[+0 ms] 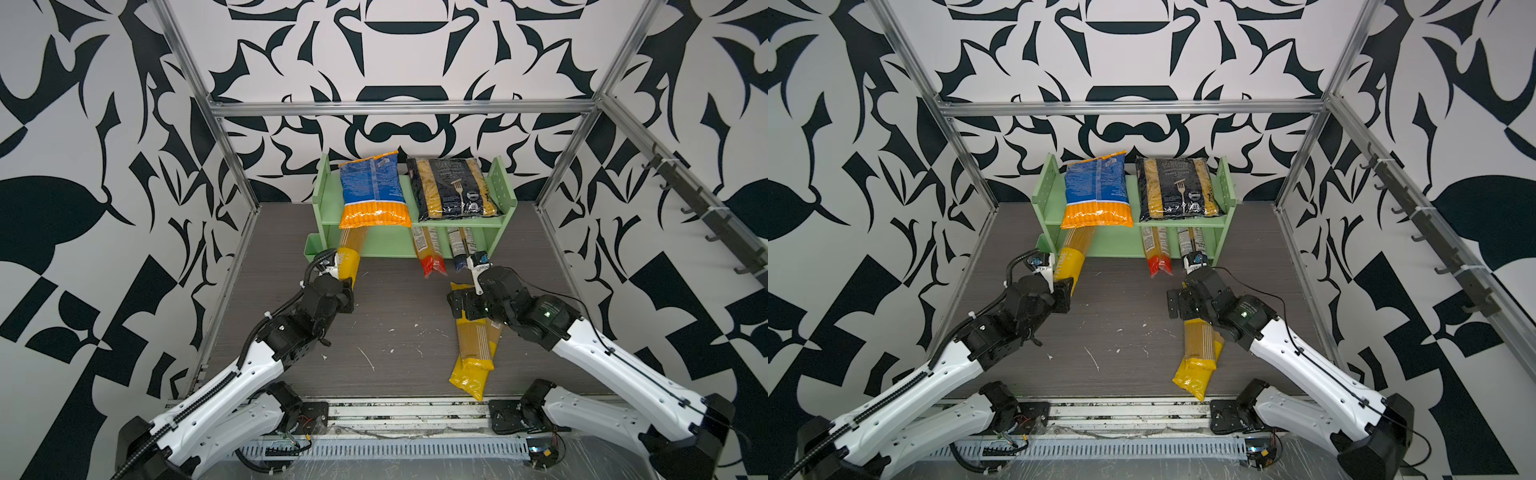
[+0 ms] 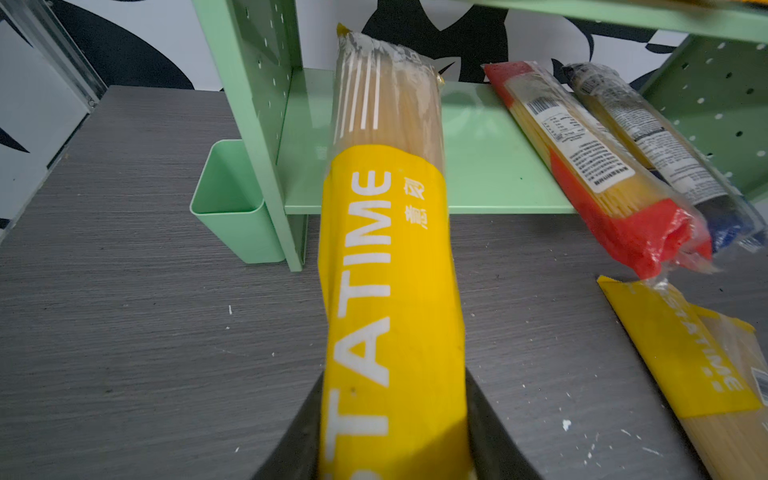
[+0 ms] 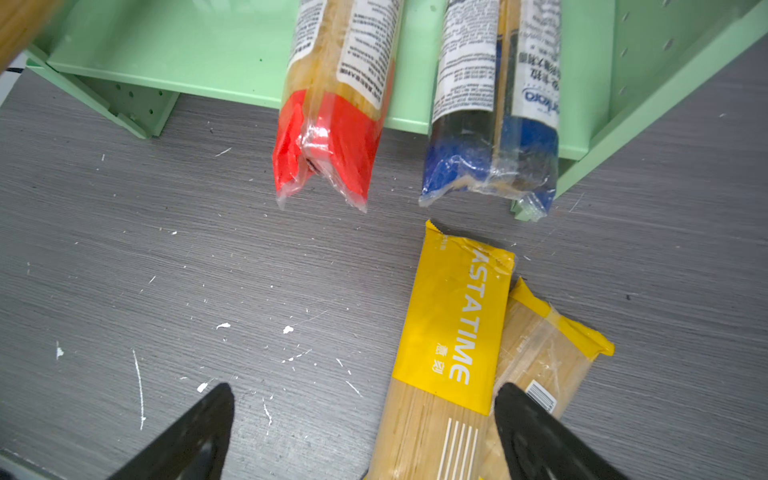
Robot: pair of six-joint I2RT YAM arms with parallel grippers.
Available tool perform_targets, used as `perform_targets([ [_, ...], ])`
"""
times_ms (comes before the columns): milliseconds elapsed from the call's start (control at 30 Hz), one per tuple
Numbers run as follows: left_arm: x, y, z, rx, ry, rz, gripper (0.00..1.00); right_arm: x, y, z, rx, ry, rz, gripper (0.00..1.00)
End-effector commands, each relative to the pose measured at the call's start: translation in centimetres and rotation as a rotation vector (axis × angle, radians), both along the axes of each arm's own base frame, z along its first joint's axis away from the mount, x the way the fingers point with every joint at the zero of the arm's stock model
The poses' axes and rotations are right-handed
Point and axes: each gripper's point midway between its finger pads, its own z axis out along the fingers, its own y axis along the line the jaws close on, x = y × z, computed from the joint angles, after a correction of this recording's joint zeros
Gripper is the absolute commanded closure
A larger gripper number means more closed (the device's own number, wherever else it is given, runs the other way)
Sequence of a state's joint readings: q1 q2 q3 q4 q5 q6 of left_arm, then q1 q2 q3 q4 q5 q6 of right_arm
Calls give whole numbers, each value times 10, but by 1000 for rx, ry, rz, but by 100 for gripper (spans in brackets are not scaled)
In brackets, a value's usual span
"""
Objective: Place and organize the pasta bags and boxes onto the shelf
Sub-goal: 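Carry the yellow pack to the shelf with the left gripper while the right gripper follows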
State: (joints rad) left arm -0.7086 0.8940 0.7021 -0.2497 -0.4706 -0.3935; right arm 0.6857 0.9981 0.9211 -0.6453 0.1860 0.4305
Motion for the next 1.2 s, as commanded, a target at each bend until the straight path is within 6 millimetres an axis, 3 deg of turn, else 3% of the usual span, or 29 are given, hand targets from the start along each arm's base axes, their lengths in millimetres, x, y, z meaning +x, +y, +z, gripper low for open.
perform_targets([
  [0, 25, -16, 60, -172, -186, -27, 100, 13, 9, 18, 35, -38, 32, 0],
  [500, 90, -12, 48, -219, -195, 44, 100, 56, 5, 12, 65, 10, 2, 0],
  [867, 114, -12, 40, -228, -212, 101, 100, 47, -12, 8, 53, 26, -41, 0],
  [900, 119, -13, 28, -211, -190, 108, 100, 46, -13, 8, 52, 26, -45, 0],
  [1100, 128, -11, 20, -203, -178, 122, 100, 39, -22, 11, 51, 20, -78, 0],
  [1167, 130, -10, 16, -201, -172, 122, 91, 37, -24, 11, 51, 21, -84, 0],
])
